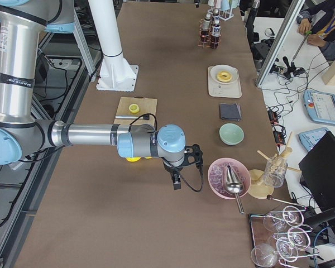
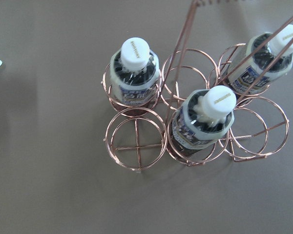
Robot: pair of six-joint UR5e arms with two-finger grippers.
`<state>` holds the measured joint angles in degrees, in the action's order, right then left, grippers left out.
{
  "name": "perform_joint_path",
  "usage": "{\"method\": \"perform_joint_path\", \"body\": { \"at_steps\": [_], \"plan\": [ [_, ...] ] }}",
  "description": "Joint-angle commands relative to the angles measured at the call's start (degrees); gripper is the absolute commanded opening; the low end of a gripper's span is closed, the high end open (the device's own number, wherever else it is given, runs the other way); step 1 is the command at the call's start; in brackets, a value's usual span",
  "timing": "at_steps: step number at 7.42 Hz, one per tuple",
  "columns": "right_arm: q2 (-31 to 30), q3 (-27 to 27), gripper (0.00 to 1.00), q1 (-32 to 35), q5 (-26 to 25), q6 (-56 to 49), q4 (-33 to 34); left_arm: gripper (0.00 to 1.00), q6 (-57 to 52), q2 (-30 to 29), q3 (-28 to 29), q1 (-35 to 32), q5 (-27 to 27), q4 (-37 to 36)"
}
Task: Place tea on tray
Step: 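Lower the left gripper onto a tea bottle in the copper rack and grasp it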
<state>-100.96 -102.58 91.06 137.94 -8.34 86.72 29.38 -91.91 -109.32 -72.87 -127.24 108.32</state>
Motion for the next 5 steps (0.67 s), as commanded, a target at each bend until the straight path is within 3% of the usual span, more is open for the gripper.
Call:
{"method": "perform_joint_path", "body": {
  "at_steps": [1, 5],
  "plan": [
    [-0.1, 0.2, 1.0, 0.0, 1.6, 0.1, 0.1, 0.97, 5.1, -5.5, 4.4, 5.2, 4.0, 1.4],
    [0.4, 0.1, 1.0, -0.3, 1.8, 0.1, 0.1, 0.92, 6.2, -8.5, 12.3, 6.0, 6.9, 10.2]
  ]
}}
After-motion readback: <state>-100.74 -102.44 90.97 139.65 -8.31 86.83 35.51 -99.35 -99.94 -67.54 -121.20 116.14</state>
